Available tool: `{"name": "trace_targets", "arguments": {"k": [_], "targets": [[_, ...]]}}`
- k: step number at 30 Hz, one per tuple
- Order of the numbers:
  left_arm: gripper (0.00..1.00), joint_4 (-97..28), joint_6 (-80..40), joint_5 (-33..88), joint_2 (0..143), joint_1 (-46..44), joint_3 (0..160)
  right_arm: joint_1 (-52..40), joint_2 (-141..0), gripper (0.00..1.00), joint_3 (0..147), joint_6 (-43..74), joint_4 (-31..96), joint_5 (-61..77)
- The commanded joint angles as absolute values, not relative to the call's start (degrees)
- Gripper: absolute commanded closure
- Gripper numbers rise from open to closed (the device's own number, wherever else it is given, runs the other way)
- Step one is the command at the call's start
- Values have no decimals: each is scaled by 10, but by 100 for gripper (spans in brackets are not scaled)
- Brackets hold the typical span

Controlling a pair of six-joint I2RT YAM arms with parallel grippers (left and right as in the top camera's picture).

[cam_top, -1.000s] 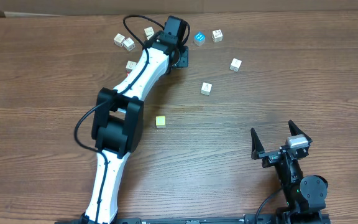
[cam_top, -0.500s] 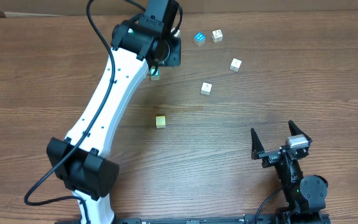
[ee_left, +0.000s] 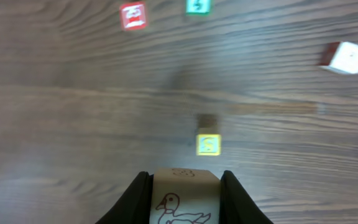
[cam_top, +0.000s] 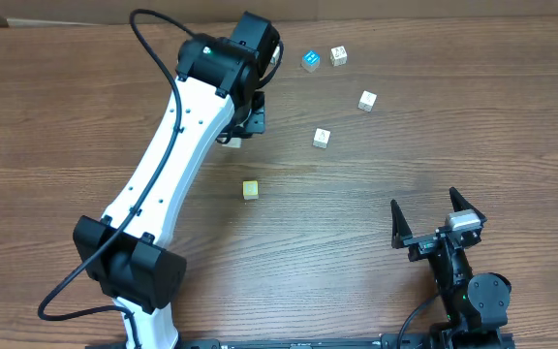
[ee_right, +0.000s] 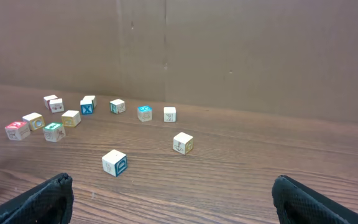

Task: Form a horizontal line
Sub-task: 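Carry the duck block down toward the placed yellow block, then set the duck block down left of the yellow block and release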

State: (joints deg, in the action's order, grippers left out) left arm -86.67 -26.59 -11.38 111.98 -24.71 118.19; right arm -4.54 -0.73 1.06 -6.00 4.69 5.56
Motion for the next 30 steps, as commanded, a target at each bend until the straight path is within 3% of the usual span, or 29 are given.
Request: {"name": "trace_targets", "arguments": {"k": [1, 10, 27, 30], "targets": [[96, -881, -307, -153, 1120, -235, 1170, -44, -2, 0, 5, -61, 44, 55], [96, -852, -397, -170, 1120, -219, 1060, -44, -2, 0, 5, -61, 44, 55], [96, -613, -372, -149, 1120, -216, 814, -44, -2, 0, 5, -61, 44, 55], [89, -584, -347, -137, 1120, -216, 795, -44, -2, 0, 5, -61, 44, 55]]}}
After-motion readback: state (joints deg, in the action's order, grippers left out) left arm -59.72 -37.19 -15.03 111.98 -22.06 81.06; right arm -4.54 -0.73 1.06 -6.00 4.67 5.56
